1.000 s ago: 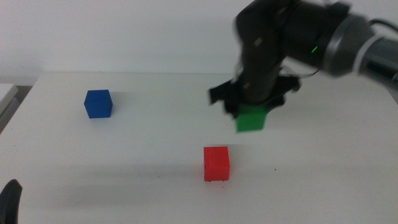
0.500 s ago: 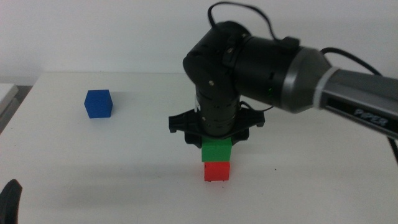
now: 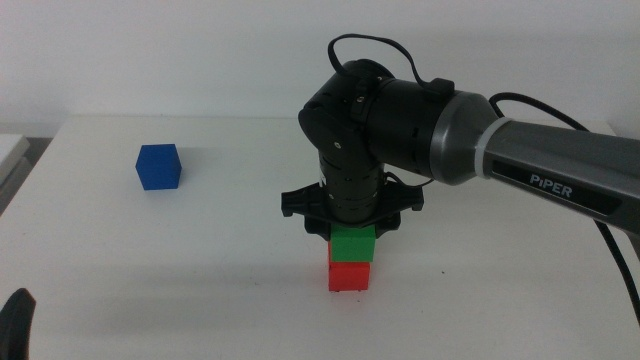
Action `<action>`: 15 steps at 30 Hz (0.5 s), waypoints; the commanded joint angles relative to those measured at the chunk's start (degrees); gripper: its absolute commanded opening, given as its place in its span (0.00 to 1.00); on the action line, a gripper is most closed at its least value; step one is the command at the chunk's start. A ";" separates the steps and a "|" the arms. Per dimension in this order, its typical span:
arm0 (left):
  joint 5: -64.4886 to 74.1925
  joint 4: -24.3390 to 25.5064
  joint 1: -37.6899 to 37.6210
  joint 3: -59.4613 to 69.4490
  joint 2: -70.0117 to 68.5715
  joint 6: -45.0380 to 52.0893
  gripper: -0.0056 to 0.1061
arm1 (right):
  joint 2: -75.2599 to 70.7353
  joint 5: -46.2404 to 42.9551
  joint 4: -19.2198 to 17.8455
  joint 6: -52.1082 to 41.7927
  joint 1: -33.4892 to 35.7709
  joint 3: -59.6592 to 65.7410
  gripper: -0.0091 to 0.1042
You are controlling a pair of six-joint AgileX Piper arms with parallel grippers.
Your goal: Stack red cubes first, then green, then blue cubes in a specific spot.
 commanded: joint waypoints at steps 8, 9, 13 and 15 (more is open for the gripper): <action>-0.67 0.11 0.02 -0.04 -0.15 -0.81 0.89 | -0.13 -1.69 -1.12 0.17 -1.70 0.18 0.11; -0.67 0.11 0.02 -0.04 -0.15 -0.81 0.89 | -0.13 -1.82 -1.12 0.17 -1.70 0.18 0.11; -0.67 0.11 0.02 -0.04 -0.15 -0.81 0.89 | -0.13 -2.60 -0.91 -0.03 -1.70 0.18 0.11; -0.67 0.11 0.02 -0.04 -0.15 -0.81 0.89 | -0.13 -2.72 -0.91 -0.03 -1.59 0.18 0.11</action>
